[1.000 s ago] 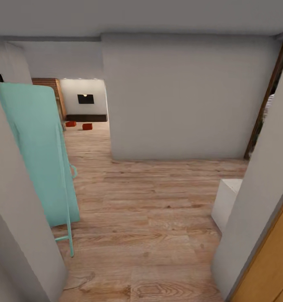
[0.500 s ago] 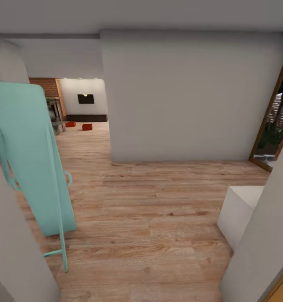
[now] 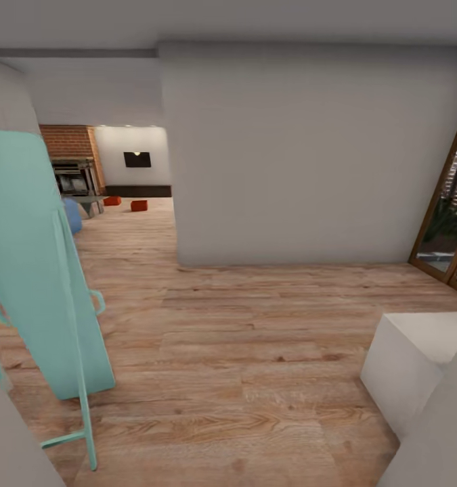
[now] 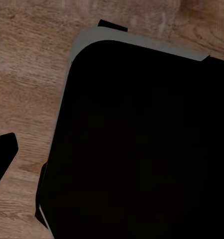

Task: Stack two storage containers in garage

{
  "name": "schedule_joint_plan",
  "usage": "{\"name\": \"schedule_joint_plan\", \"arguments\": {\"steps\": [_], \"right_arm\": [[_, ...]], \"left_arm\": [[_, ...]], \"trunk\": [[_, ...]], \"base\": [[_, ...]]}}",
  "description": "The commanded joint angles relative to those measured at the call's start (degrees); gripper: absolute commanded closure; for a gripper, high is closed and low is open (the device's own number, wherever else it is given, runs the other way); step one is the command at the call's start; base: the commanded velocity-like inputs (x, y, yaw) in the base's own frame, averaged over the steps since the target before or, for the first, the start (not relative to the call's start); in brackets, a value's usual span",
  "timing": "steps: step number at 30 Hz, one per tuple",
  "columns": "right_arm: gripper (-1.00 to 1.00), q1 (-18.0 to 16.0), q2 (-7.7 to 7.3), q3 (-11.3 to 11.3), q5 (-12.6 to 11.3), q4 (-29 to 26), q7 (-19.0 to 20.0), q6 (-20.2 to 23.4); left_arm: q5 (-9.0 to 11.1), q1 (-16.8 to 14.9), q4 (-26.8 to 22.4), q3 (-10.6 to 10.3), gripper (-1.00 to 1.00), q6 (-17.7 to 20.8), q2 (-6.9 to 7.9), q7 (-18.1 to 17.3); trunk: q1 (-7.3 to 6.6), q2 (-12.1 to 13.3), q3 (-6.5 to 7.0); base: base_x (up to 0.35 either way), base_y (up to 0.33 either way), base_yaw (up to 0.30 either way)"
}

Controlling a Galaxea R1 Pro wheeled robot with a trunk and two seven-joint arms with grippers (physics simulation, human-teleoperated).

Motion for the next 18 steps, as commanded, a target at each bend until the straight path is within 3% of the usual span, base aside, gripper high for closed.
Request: {"name": "schedule_joint_plan", "arguments": {"steps": [1, 8, 18], "right_arm": [[-1.0, -0.07, 0.0, 0.31, 0.3, 0.17, -0.27, -0.23], [-1.0, -0.07, 0.17, 0.27, 2.35, 0.17, -0.24, -0.29], [-1.0, -0.07, 0.49, -0.39, 2.16, 0.17, 0.17, -0.13]], "left_arm": [[0.23, -0.01, -0.02, 0.03, -1.0, -0.14, -0.03, 0.01], [0.23, -0.01, -0.02, 0.03, -1.0, 0.25, 0.01, 0.01], [0.27, -0.01, -0.02, 0.03, -1.0, 0.22, 0.01, 0.01]], "trunk": [[0.03, -0.03, -0.05], [0.03, -0.03, -0.05], [0.03, -0.03, -0.05]], "base": [[0.324, 0.0, 0.0], [0.324, 0.0, 0.0], [0.325, 0.0, 0.0]]}}
